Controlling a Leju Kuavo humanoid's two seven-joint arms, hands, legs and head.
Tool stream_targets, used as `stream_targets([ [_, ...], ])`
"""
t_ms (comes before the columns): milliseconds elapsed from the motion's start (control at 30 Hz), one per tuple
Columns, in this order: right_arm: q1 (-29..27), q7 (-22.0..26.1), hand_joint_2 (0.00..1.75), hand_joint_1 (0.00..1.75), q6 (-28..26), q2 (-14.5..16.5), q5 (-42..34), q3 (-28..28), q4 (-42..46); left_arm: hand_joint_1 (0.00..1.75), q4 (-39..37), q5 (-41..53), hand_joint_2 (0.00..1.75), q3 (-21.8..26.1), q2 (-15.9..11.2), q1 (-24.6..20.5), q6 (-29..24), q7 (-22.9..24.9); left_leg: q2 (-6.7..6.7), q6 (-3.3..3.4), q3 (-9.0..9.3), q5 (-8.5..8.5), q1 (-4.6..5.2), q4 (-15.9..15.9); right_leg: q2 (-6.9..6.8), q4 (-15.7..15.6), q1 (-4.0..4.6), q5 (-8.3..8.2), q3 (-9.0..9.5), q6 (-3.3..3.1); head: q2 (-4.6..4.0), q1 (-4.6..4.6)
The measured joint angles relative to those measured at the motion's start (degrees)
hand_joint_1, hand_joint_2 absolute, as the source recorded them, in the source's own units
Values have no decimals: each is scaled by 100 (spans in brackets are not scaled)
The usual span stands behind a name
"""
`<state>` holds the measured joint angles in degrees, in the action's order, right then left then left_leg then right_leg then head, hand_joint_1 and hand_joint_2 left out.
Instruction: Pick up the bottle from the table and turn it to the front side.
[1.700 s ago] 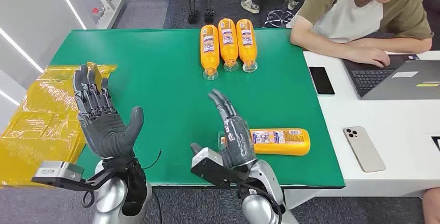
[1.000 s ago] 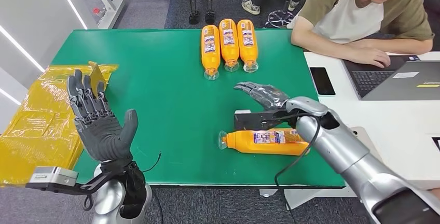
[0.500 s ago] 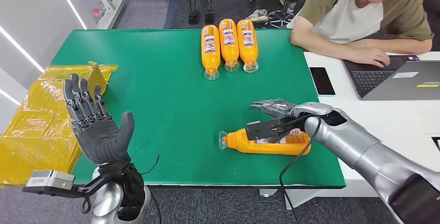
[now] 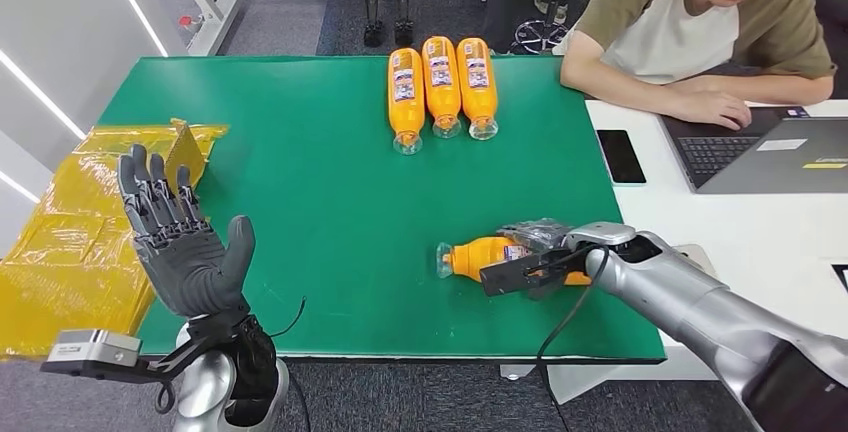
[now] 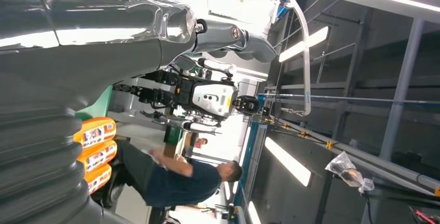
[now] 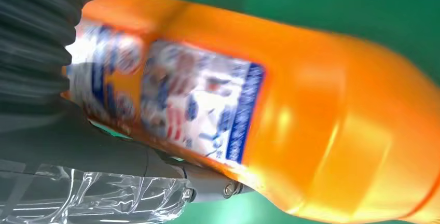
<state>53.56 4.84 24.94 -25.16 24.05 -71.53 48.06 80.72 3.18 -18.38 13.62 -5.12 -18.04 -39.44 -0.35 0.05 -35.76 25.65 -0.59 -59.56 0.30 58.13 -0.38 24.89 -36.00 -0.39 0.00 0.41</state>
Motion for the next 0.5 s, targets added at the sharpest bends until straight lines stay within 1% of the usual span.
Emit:
stream_targets([
  [233, 58, -17, 175, 0, -140, 192, 31, -149, -348, 0, 0, -14, 175, 0, -2, -2, -19, -4, -1, 0, 0, 0, -1, 0, -2, 0, 1, 0, 0, 0, 0, -1],
  [400, 76, -25, 175, 0, -235, 243, 103, -213, -497, 0, 0, -20, 175, -1, -3, -1, -50, -6, -1, 0, 0, 0, 0, 0, -2, 0, 0, 0, 0, 0, 0, 0],
  [500, 73, -98, 175, 0, -387, 246, 249, -266, -531, 0, 0, -38, 175, -3, -6, 0, -75, -5, -1, 0, 1, 0, 0, -1, -2, 0, 0, 0, 0, 0, 0, -1],
])
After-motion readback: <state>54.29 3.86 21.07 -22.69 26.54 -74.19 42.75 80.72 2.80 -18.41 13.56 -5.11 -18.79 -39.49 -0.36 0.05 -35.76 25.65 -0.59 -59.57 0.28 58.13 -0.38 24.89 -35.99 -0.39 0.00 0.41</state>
